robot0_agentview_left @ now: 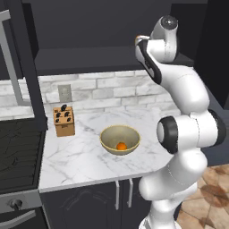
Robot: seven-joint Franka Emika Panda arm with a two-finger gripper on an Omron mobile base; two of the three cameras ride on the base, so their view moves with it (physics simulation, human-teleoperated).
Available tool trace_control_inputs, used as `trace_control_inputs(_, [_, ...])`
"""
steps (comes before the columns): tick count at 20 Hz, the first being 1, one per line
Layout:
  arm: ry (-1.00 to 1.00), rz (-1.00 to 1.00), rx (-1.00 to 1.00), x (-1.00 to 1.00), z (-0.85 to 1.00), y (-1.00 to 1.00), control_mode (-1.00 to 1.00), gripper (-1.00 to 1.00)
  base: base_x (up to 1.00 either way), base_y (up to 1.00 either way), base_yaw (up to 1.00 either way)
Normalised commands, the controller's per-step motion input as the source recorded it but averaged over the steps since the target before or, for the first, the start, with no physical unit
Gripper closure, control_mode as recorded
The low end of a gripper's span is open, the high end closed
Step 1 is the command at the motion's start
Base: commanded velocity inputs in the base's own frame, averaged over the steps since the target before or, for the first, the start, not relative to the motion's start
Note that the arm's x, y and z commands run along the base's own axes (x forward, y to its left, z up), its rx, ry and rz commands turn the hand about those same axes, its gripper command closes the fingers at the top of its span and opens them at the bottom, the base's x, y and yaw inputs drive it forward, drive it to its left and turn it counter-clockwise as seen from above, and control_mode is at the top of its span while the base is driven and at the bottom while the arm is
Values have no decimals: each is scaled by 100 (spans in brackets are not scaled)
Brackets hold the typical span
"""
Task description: Open the cabinet. Pick the tangerine and mango from the cabinet and place them into the bowl. Then close the cabinet.
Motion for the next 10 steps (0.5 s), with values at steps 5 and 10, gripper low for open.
trace_control_inputs(5, [0, 0, 0, 21, 0, 0, -100, -100, 0, 0, 0])
trace_control_inputs(10, [0, 0, 0, 6, -7, 0, -100, 100, 0, 0, 0])
